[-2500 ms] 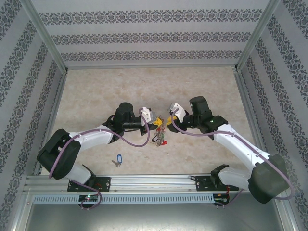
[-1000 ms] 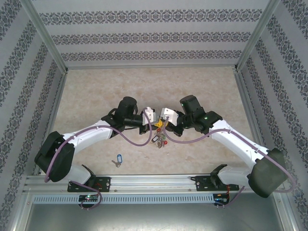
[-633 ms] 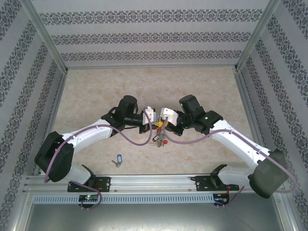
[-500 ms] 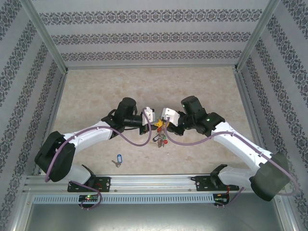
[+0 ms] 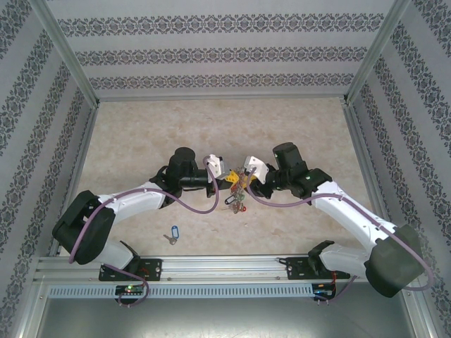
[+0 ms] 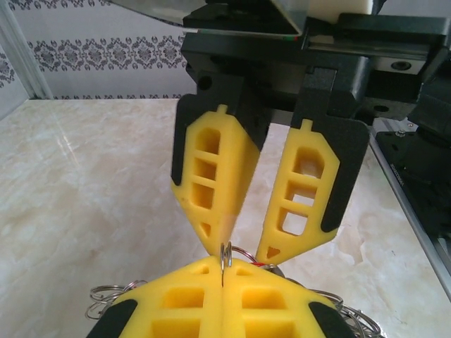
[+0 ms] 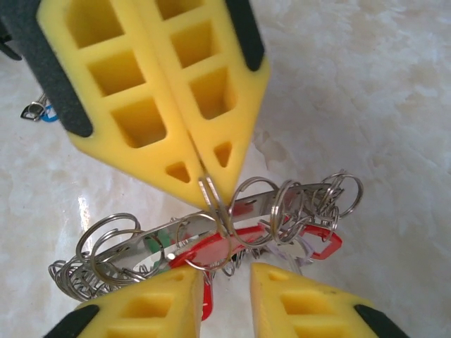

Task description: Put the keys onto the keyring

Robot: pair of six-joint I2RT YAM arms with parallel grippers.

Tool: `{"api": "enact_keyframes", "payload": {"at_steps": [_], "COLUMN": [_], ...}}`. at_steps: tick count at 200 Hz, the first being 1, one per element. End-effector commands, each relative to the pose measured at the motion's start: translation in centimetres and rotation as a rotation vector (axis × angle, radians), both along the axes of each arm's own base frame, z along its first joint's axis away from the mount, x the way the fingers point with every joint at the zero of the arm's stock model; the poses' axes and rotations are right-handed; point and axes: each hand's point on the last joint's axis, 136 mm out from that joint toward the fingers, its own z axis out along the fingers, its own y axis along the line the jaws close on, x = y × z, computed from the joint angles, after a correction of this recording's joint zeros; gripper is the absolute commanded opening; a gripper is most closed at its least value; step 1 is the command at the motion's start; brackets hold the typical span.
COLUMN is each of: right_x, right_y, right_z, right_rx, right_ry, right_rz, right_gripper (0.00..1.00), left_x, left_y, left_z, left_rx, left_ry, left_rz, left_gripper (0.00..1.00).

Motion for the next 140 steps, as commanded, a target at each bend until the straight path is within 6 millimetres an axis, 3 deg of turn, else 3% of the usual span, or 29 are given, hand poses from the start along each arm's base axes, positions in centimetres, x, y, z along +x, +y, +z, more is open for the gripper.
{"api": "enact_keyframes", "payload": {"at_steps": [1,17,39,69,96,116,140], "right_x": [0.4,1.3,1.1,1.9,1.7,1.4,1.0], "right_y": [-0.1,-1.1,-1.2,-0.7,0.2,0.1,-0.3], "right_z": [1.5,2.2,3.5,3.9,3.8,3.6,3.3], "right_rx": [0.06,0.059,0.141,0.288,0.357,0.369,0.339], "right_ry": [-0.016,-0.034,0.045,0.411,0.673,0.698,0.586], "right_rz": [-0.036,-0.109,-0.15,-0.286,-0.365,-0.375,-0.348], "right_gripper": [0.3,0.32,0.38,0.32,0.33,0.34,0.39], "left_x": [-0.1,0.0,0.4,0.8,1.0,1.2,1.1], "left_y": [-0.5,-0.4,-0.3,-0.4,-0.3,-0.1,-0.1], "left_z": [1.6,1.6,1.7,2.2,2.1,2.0,1.9], "left_rx": [-0.058,-0.056,-0.062,-0.089,-0.097,-0.089,-0.074], "left_ry": [-0.044,-0.049,-0.058,-0.062,-0.057,-0.056,-0.057], "left_rz": [-0.018,-0.008,0.012,0.034,0.052,0.065,0.06], "left_gripper": [0.0,0.0,0.0,0.0,0.0,0.0,0.0]}}
